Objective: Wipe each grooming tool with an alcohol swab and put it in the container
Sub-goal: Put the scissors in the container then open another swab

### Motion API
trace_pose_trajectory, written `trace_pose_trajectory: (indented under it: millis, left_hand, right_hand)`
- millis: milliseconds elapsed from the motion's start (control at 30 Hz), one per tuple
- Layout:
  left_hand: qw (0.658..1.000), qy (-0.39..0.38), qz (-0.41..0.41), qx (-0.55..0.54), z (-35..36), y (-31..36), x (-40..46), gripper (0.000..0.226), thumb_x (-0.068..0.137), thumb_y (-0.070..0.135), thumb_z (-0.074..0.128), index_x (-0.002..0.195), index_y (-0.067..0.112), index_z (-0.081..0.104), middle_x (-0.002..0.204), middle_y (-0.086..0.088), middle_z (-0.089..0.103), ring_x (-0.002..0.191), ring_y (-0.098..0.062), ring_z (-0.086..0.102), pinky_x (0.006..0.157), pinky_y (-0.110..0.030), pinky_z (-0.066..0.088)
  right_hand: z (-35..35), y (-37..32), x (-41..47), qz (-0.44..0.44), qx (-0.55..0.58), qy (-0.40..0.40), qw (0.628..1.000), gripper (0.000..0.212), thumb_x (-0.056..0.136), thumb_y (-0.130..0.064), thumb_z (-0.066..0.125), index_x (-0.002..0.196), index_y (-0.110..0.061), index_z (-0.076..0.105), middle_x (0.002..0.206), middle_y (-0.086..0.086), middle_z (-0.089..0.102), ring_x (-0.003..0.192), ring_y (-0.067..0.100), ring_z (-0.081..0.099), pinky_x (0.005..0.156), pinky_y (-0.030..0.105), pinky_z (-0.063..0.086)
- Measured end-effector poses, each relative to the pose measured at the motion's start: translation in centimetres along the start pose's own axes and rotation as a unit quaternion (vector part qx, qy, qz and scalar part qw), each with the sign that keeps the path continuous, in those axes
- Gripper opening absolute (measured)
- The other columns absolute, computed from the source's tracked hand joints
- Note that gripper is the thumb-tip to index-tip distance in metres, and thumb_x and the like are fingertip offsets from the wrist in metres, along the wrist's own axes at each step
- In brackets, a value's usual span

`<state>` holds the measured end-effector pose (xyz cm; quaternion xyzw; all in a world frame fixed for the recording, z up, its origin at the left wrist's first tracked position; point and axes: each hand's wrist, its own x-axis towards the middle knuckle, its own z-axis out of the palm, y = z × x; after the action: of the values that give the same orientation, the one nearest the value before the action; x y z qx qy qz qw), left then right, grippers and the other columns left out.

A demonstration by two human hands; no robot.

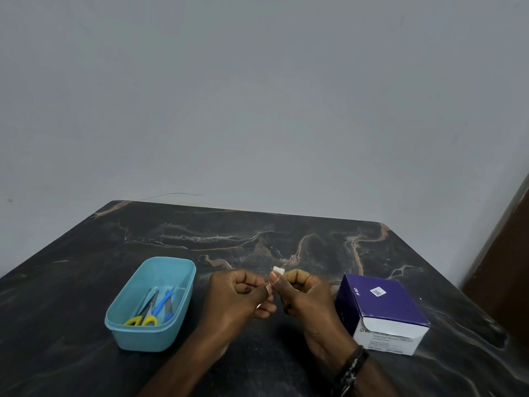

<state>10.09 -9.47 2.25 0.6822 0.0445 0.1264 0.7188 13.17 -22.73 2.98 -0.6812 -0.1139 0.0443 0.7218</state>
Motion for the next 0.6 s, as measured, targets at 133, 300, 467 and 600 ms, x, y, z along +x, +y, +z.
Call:
trace_pose_trajectory:
  millis: [133,300,467,600]
  left_hand:
    - [1.000,-0.013,0.001,-0.004,0.23,0.05,-0.04,0.006,0.081,0.005,0.073,0.083,0.000,0.069,0.069,-0.015,0.073,0.062,-0.028,0.072,0.058,-0.033,0.060]
    - [1.000,-0.013,-0.005,-0.001,0.19,0.07,-0.18,0.007,0.080,0.005,0.074,0.084,0.001,0.069,0.070,-0.015,0.074,0.062,-0.027,0.072,0.057,-0.030,0.059]
    - [0.999,0.040,0.006,-0.020,-0.08,0.09,0.13,0.009,0.080,0.005,0.074,0.086,0.000,0.069,0.070,-0.016,0.073,0.063,-0.027,0.072,0.058,-0.032,0.059]
    - [0.999,0.043,0.008,-0.019,-0.21,0.17,0.17,0.014,0.078,0.009,0.076,0.086,0.001,0.069,0.070,-0.015,0.073,0.063,-0.028,0.072,0.058,-0.033,0.059]
  right_hand:
    - [-0.29,-0.08,0.29,-0.007,0.018,0.046,0.999,0.020,0.083,-0.022,0.071,0.076,-0.003,0.066,0.052,-0.001,0.055,0.046,0.006,0.042,0.048,0.021,0.036]
    - [-0.35,0.09,0.73,0.005,0.043,0.064,0.997,0.023,0.083,-0.026,0.071,0.074,-0.005,0.063,0.050,0.000,0.046,0.047,0.009,0.037,0.047,0.024,0.032]
    - [-0.37,0.15,0.40,0.004,0.003,0.012,1.000,0.020,0.084,-0.026,0.070,0.075,-0.009,0.066,0.053,-0.002,0.051,0.049,0.008,0.040,0.048,0.022,0.034]
    - [-0.09,0.18,0.01,0.013,-0.016,-0.022,1.000,0.018,0.086,-0.025,0.069,0.075,-0.011,0.067,0.052,-0.007,0.058,0.049,0.004,0.045,0.048,0.020,0.036]
